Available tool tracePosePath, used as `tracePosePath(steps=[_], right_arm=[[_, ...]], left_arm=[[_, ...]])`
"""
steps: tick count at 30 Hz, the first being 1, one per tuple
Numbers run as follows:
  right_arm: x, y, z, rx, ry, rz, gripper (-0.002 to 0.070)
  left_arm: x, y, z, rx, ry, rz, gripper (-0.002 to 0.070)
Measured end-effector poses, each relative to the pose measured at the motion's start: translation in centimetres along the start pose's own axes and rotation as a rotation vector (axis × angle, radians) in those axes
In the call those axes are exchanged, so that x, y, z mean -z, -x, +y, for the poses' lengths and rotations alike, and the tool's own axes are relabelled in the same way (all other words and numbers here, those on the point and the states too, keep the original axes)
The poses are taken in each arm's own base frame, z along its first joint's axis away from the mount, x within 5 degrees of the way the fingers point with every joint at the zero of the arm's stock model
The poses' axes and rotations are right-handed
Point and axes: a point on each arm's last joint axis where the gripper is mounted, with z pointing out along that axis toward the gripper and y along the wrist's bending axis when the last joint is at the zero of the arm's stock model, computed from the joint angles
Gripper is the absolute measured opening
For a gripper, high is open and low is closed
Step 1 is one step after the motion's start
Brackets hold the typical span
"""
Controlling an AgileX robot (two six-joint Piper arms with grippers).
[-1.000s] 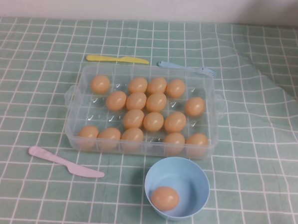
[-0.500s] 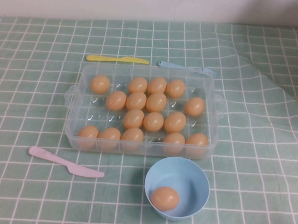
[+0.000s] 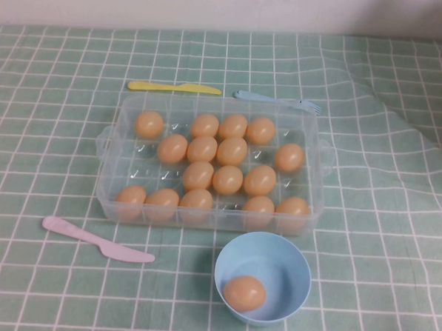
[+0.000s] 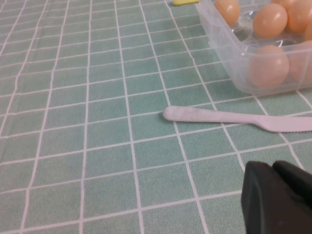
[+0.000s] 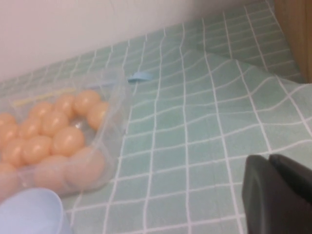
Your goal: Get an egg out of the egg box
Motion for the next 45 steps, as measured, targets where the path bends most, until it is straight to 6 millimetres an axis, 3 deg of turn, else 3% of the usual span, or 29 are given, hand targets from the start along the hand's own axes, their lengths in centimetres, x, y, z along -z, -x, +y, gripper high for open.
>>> tracePosePath(steps=[8, 19, 22, 29, 35, 45], right_arm=[[0.0, 0.9, 0.3, -0.241, 0.049, -0.093, -0.0017], [0.1, 1.5, 0.3, -0.368, 0.064, -0.157, -0.0017], [0.3, 2.0, 1.0, -0.370, 0.096, -0.119, -0.0017], [-0.1, 6.3, 4.1, -0.275, 0.151, 0.150, -0.0017], [-2.9, 9.3, 5.4, -0.118, 0.103, 0.504, -0.0017], [-9.7, 12.2, 5.8, 0.052, 0.086, 0.801, -0.0017]], left_arm=[[0.0, 0.0, 0.0, 0.000, 0.000, 0.000, -0.0003], [0.0, 0.0, 0.0, -0.001, -0.002, 0.000, -0.0003], [0.0, 0.0, 0.0, -0.001, -0.002, 0.000, -0.0003], [0.0, 0.0, 0.0, -0.001, -0.002, 0.000, -0.0003], [0.0, 0.0, 0.0, -0.001, -0.002, 0.000, -0.0003], [0.0, 0.0, 0.0, -0.001, -0.002, 0.000, -0.0003]])
